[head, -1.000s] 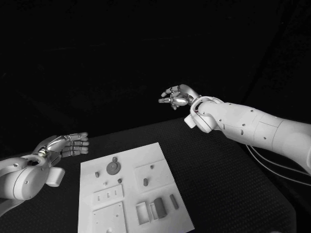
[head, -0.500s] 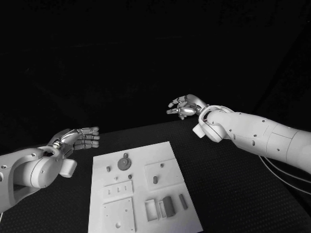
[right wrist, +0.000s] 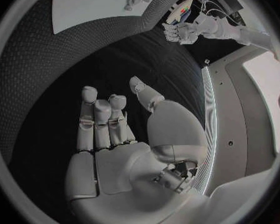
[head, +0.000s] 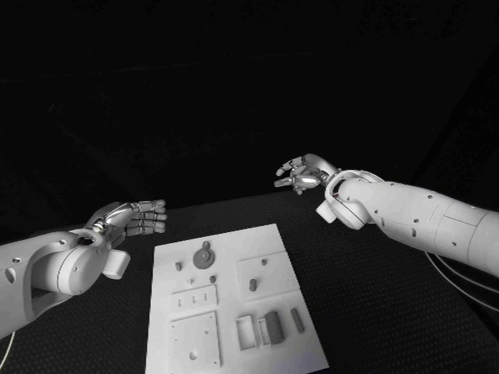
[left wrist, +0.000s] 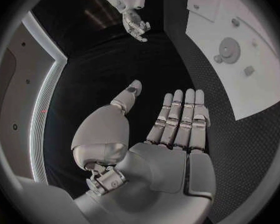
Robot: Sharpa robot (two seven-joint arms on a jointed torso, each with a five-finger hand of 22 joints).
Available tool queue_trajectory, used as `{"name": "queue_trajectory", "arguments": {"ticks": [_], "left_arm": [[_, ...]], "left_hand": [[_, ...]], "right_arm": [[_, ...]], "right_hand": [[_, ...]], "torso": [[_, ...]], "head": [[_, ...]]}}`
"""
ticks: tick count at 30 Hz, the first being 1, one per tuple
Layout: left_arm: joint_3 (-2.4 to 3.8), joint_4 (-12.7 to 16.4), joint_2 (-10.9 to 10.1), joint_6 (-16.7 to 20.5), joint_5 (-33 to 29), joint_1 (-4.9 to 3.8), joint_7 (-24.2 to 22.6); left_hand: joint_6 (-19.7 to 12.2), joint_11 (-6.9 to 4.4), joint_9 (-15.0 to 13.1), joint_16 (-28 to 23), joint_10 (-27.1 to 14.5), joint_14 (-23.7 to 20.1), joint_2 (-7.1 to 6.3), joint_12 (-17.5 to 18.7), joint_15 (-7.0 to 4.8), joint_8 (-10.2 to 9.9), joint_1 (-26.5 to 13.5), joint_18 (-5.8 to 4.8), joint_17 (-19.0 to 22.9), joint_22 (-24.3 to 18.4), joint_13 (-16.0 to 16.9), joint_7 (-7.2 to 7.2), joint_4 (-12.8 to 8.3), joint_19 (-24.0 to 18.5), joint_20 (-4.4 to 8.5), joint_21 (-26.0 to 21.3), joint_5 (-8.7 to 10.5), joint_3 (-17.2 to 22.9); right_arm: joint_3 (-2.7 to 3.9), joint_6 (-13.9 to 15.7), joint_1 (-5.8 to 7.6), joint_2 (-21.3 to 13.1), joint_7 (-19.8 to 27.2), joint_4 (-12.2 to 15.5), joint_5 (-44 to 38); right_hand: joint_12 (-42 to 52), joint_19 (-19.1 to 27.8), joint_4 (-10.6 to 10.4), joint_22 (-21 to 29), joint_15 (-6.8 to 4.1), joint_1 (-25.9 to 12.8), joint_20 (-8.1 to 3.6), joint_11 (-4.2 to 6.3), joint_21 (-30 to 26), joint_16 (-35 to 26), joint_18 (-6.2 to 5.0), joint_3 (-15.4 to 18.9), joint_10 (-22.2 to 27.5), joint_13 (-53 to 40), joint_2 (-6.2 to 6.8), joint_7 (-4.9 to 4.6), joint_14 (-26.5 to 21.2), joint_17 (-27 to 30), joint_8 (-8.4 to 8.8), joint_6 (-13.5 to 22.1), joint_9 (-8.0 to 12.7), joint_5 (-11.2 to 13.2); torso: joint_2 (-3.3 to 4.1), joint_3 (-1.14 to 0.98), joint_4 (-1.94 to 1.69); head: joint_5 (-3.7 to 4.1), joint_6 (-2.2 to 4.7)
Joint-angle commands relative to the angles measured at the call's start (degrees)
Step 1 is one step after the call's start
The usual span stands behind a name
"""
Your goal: Assemble the parts on the task board
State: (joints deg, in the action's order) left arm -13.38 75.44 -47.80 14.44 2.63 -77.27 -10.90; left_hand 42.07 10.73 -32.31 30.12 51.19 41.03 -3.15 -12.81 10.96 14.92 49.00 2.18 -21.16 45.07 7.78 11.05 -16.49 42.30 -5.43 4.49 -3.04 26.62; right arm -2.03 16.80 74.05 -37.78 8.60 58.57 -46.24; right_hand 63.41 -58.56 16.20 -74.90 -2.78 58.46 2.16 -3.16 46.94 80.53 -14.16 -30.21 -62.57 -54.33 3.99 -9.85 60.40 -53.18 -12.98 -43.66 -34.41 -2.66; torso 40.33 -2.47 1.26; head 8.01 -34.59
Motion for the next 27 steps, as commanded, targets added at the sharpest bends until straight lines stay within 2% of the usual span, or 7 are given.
{"name": "queue_trajectory", "arguments": {"ticks": [1, 9, 13, 19, 22, 27], "left_arm": [[0.03, 0.3, -0.1, -1.4, -0.4, 0.02, -0.8], [0.02, 0.3, -0.1, -1.4, -0.1, 0.08, -1.4], [0.02, 0.6, -0.3, -2.3, 1.1, 0.21, -2.3], [0.02, 0.5, -0.1, -2.4, 1.2, 0.25, -2.0], [0.02, 0.4, -0.1, -2.2, 1.3, 0.25, -1.9], [0.02, 0.7, -0.3, -3.0, 2.6, 0.26, -2.2]], "left_hand": [[0.5, -0.03, 0.1, -0.2, 0.6, 0.2, 0.64, -0.1, -0.02, 0.2, 0.0, 0.46, 0.0, -0.1, -0.1, 0.15, 0.1, 0.1, 0.09, -0.3, 0.14, -0.3], [0.9, 0.11, 0.2, -0.2, 1.2, 0.5, 0.94, -0.4, -0.1, 0.3, 0.4, 0.41, -0.1, -0.2, -0.2, 0.26, 0.1, 0.2, 0.15, -0.3, 0.13, -0.3], [2.7, -0.63, 0.2, -0.3, 3.1, 0.7, 1.84, -1.2, -0.19, 1.1, 1.7, 0.28, -0.1, -0.4, -0.1, 0.02, 0.0, 0.2, 0.22, -0.3, 0.1, 0.2], [2.9, -0.7, 0.5, -0.3, 3.4, 1.0, 1.97, -1.1, -0.25, 1.1, 2.5, 0.22, -0.2, -0.4, -0.3, -0.13, 0.1, 0.4, 0.28, -0.3, 0.11, 0.4], [3.1, -0.74, 0.6, -0.3, 3.6, 1.2, 1.99, -1.1, -0.32, 1.1, 2.5, 0.21, -0.3, -0.5, -0.4, -0.15, 0.2, 0.5, 0.32, -0.2, 0.11, 0.3], [3.8, -0.99, 0.7, -0.1, 4.3, 1.8, 2.71, -1.2, -0.54, 1.3, 2.7, 0.16, -0.4, -0.6, -0.5, -0.11, 0.4, 0.7, 0.48, -0.2, 0.1, 0.4]], "right_arm": [[-0.02, -1.4, -0.03, 0.0, -0.1, 0.0, -2.1], [-0.1, -1.6, -0.25, 0.0, -0.4, -0.2, -3.9], [-0.13, -1.7, -0.31, 0.1, -0.5, -0.1, -5.5], [-0.14, -1.8, -0.34, 0.1, -0.5, 0.0, -5.8], [-0.14, -1.8, -0.34, 0.1, -0.5, 0.0, -5.8], [-0.16, 1.9, -0.41, 0.1, 1.1, 0.2, -5.5]], "right_hand": [[0.3, -0.3, 0.2, -0.9, -0.16, -0.1, 0.0, -0.03, 0.2, 0.2, -0.84, 0.2, -0.2, 0.1, -0.39, 0.08, 0.2, 0.1, 0.28, -0.4, 0.1, -0.1], [0.4, -0.4, 0.3, -0.9, -0.18, -0.1, 0.0, -0.01, 0.2, 0.3, -0.84, 0.2, -0.3, 0.1, -0.43, 0.09, 0.2, 0.1, 0.3, -0.4, 0.1, -0.1], [0.6, -0.7, 0.2, -0.9, -0.26, 0.0, -0.07, 0.08, 0.4, 0.5, -0.84, 0.1, -0.6, 0.1, -0.57, 0.19, 0.5, 0.1, 0.25, -0.8, 0.2, -0.1], [0.8, -1.1, 0.1, -0.9, -0.43, -0.1, -0.16, 0.27, 0.6, 0.6, -0.84, 0.2, -1.0, 0.2, -0.38, 0.39, 0.8, 0.1, 0.07, -1.5, 0.2, -0.1], [0.8, -1.2, 0.0, -0.9, -0.53, -0.2, -0.21, 0.36, 0.6, 0.7, -0.84, 0.2, -1.1, 0.2, -0.3, 0.49, 0.9, 0.2, -0.05, -1.8, 0.1, -0.1], [1.0, -1.5, 0.0, -0.9, -0.66, -0.3, -0.31, 0.48, 0.7, 0.8, -0.84, 0.1, -1.4, 0.3, -0.26, 0.6, 1.2, 0.2, -0.06, -2.1, 0.2, -0.1]], "torso": [[-0.02, 0.06, -0.01], [-0.05, 0.08, -0.05], [-0.09, 0.08, -0.06], [-0.11, 0.13, -0.15], [-0.06, 0.1, -0.09], [-0.03, 0.09, -0.05]], "head": [[-0.01, -0.22], [-0.28, -0.51], [-0.55, -0.68], [-0.69, -0.71], [-0.74, -0.68], [-0.9, -0.66]]}}
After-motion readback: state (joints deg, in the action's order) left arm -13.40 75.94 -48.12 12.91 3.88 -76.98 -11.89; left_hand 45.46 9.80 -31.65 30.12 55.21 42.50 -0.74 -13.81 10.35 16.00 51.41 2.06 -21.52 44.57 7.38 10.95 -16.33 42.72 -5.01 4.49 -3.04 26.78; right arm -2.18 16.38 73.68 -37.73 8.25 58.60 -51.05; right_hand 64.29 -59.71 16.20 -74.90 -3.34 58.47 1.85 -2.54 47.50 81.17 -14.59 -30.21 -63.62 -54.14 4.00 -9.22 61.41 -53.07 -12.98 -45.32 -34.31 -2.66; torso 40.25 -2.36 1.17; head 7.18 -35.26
